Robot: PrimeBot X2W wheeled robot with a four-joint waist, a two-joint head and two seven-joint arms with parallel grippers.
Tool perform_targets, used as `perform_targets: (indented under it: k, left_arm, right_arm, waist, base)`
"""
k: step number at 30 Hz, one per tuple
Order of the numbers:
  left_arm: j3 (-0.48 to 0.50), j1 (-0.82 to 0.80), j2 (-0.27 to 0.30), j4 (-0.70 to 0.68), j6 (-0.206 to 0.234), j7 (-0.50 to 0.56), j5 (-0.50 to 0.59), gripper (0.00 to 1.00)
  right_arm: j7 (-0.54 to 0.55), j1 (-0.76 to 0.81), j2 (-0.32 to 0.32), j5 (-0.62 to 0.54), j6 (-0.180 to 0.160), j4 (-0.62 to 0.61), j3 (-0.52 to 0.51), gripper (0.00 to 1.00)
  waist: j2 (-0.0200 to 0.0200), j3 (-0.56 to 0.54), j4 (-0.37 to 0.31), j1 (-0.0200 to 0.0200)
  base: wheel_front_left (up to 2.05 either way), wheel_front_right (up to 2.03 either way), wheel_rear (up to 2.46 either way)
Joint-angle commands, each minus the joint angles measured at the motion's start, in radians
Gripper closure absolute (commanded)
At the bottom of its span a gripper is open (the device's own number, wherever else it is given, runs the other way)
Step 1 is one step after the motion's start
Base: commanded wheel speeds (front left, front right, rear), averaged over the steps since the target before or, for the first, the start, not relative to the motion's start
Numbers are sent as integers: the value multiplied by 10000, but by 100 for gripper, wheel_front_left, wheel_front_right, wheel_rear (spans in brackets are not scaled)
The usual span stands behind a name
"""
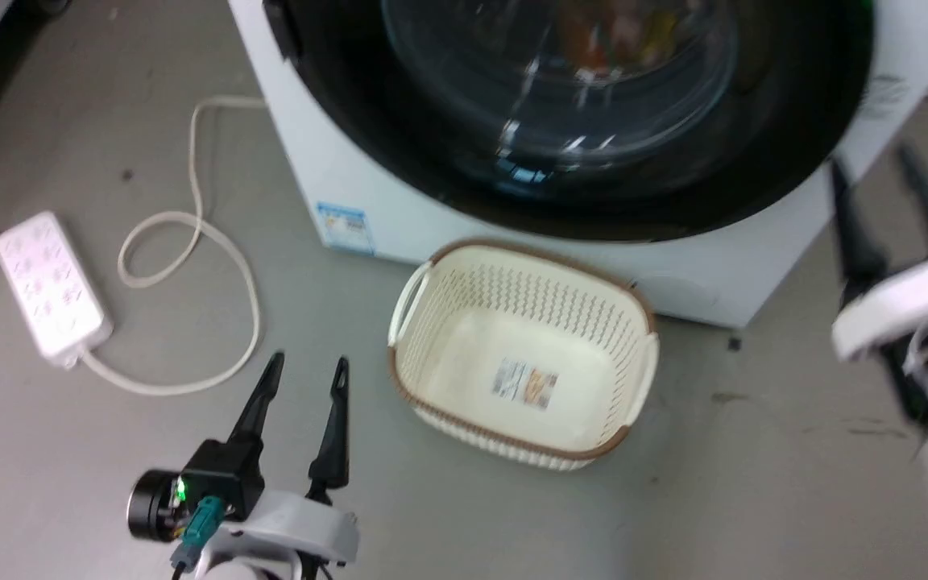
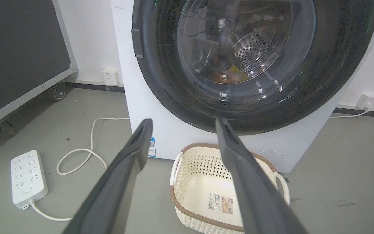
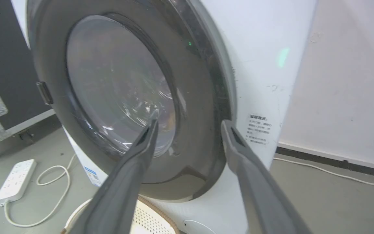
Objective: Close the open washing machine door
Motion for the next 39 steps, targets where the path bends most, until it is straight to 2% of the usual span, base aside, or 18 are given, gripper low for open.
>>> perform_targets:
  k: [1,3,4,7,11,14,21,34,35,39]
  left_arm:
    - [58,104,1,62,15,-55,-34,0]
    - [225,334,1,425,-50,-55,-74,0]
    - [225,334,1,425,-50,-55,-74,0]
    - [301,454,1,696,-173,-55,25,0]
    - [429,619,1,867,-260,-55,27,0]
    - [446,718,1,892,-287,-55,35,0]
    - [481,854,1,550,-264,-55,6,0]
    - [442,1151,1,447,164,-55,-285,0]
    - [460,1126,-8,441,90,7,-257,100]
    - [477,1124,-10,431,94,31,-249,100]
  right_arm:
    - [-42,352,170,-93,-6,-198,-93,0]
    - [-42,1885,802,-541,-6,-1397,-559,0]
    - [-42,1885,802,-541,-6,-1397,-559,0]
    - [-42,3171,1207,-1275,-6,-2466,-992,0]
    - [-42,4599,2030,-1873,-6,-3657,-1664,0]
    - [-43,5463,2410,-2192,-6,-4240,-1748,0]
    - [-43,6586,2763,-2443,-6,-4370,-1934,0]
    - [-43,6691,2797,-2315,-6,-4170,-1624,0]
    - [3,6593,2750,-2353,2,-4194,-1622,100]
    - [20,6582,2750,-2359,2,-4203,-1615,100]
  waist:
    - [0,-739,-627,2]
    - [0,-1259,-1065,2]
    - [0,-1259,-1065,2]
    - [0,-1617,-1379,2]
    - [0,-1913,-1749,2]
    - [0,-2020,-1951,2]
    - [0,-2120,-1992,2]
    - [0,-2214,-1482,2]
    - [0,-2212,-1494,2]
    - [0,-2211,-1490,2]
  base:
    - [0,0,0]
    - [0,0,0]
    - [0,0,0]
    - [0,0,0]
    - [0,0,0]
    - [0,0,0]
    - [0,0,0]
    - [0,0,0]
    - [0,0,0]
    - [0,0,0]
